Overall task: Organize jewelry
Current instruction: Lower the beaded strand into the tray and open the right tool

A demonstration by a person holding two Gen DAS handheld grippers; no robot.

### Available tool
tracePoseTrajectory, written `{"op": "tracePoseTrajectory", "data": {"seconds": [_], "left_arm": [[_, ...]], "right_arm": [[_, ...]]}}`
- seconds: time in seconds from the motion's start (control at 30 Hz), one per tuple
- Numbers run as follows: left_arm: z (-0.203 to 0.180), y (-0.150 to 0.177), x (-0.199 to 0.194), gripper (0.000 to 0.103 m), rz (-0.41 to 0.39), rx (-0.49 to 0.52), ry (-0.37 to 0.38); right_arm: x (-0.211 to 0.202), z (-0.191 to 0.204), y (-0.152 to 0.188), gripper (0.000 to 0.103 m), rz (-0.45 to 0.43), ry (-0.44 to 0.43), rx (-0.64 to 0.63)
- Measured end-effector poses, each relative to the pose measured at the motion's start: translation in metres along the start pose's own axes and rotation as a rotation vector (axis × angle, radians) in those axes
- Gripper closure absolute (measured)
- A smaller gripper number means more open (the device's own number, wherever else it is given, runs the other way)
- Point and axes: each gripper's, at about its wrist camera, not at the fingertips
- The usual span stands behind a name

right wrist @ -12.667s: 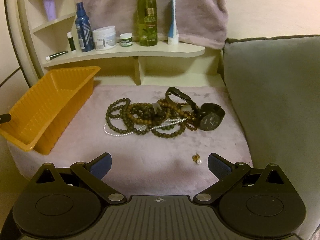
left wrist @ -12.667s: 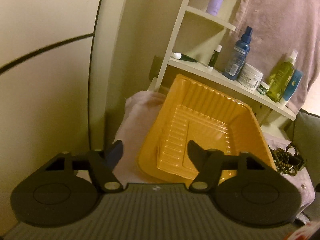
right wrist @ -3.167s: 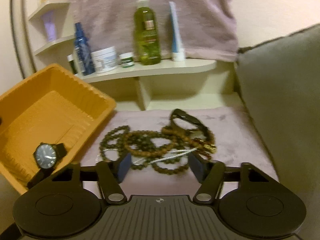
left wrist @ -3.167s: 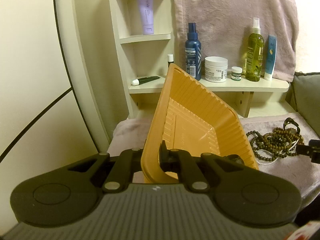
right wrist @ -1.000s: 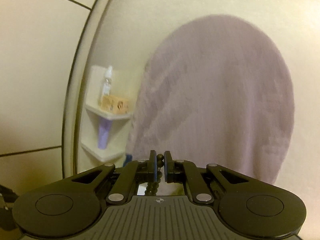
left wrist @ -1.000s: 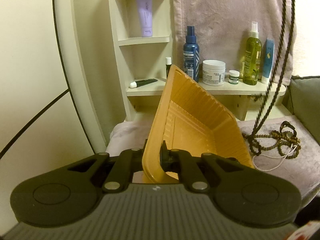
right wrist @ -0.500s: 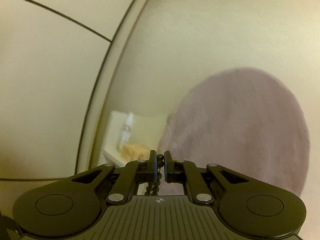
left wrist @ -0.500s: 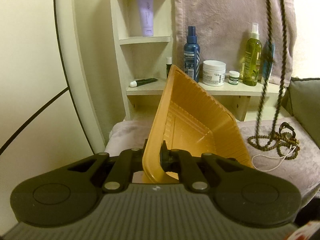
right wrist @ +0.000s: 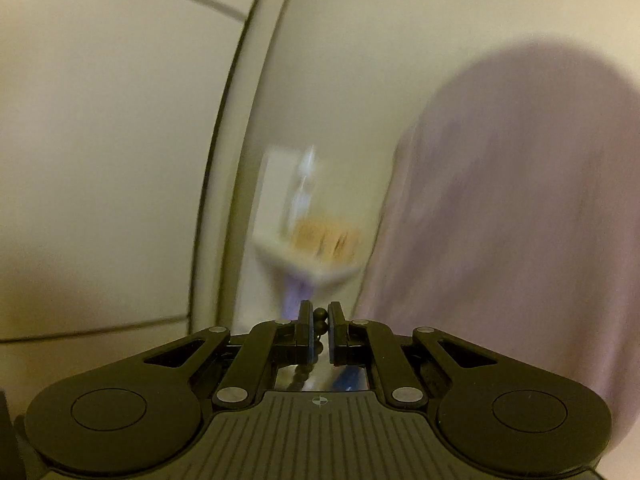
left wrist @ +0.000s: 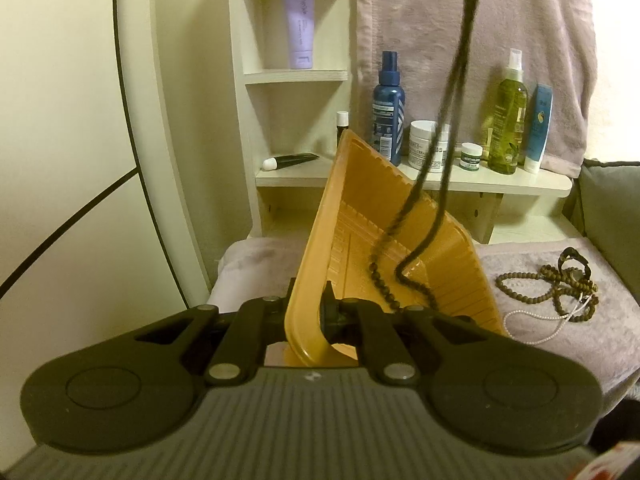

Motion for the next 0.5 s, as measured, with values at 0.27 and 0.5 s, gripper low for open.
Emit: {"op": "tracePoseTrajectory", "data": {"seconds": [0.27,0.5], "left_arm": [[0.001,0.001,0.001,0.096,0.003,-0.003,0.000],[0.001,0.001,0.003,0.097,0.004,-0.003,-0.001]], "right_arm": [[0.052,0.001,0.072,0.096,0.220,-0.051,0.068],[0.073,-0.019,0.125,0.096,0.354,-0.034,0.173]]}}
Point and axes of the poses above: each gripper's, at about its wrist camera, not at the fingertips, and x roughly the way its jaws point, z to its left, y to its underside, and after that the axes turned 14 degrees about x, right-handed
